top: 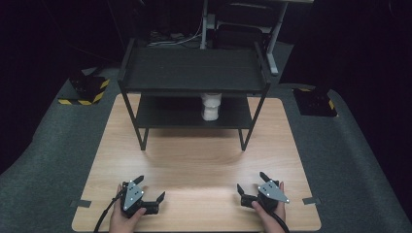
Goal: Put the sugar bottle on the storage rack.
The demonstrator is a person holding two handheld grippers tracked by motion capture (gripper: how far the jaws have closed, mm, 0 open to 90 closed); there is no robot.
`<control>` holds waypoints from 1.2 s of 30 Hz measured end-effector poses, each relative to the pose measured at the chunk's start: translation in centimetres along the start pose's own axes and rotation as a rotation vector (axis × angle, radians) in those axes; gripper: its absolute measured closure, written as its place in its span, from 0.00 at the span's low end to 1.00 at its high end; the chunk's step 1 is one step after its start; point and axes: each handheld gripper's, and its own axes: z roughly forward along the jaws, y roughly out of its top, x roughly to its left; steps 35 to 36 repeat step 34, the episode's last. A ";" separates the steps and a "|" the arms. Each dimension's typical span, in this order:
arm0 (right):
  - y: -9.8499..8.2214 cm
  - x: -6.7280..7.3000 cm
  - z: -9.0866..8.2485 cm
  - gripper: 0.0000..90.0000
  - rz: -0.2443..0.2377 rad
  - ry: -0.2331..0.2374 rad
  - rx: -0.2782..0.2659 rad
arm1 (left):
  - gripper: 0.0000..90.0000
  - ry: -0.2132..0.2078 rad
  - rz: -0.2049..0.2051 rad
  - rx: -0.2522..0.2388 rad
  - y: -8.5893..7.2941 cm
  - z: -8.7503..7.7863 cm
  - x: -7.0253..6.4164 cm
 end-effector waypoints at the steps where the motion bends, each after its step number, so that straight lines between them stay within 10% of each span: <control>1: 0.0 0.0 0.0 0.00 -0.005 0.002 0.004 | 0.01 -0.001 -0.001 0.001 0.0 0.0 0.0; 36: 0.2 0.5 0.2 0.00 -0.037 -0.014 0.020 | 0.01 0.001 0.009 0.003 0.0 -0.1 -0.1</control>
